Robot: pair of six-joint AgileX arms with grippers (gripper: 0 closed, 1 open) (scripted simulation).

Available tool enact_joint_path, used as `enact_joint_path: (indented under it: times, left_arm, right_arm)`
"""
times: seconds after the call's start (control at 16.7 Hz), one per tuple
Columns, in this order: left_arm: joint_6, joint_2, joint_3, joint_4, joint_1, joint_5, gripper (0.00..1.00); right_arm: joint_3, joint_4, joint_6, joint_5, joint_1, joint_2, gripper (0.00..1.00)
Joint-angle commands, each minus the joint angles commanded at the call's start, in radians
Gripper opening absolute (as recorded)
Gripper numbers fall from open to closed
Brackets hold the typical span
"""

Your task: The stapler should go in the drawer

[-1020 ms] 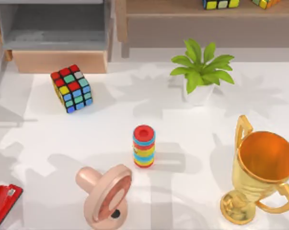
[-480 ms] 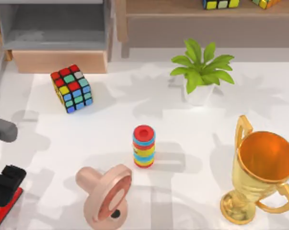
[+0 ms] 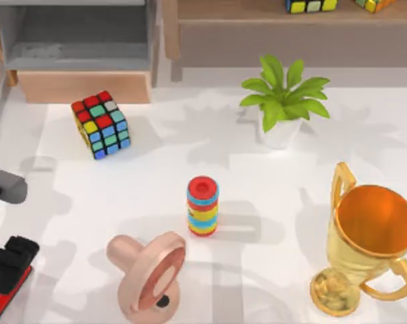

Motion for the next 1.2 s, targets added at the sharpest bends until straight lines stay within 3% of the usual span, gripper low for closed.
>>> enact_joint_path:
  times: [0.42, 0.78, 1.2]
  left_arm:
    - [0.003, 0.115, -0.152, 0.280, 0.001, -0.001, 1.00]
    - [0.004, 0.135, -0.177, 0.315, 0.001, -0.001, 1.00]
    - [0.004, 0.135, -0.177, 0.315, 0.001, -0.001, 0.47]
  right_arm:
    - [0.000, 0.000, 0.000, 0.000, 0.000, 0.000, 1.00]
    - [0.000, 0.000, 0.000, 0.000, 0.000, 0.000, 1.00]
    - [0.000, 0.000, 0.000, 0.000, 0.000, 0.000, 1.00]
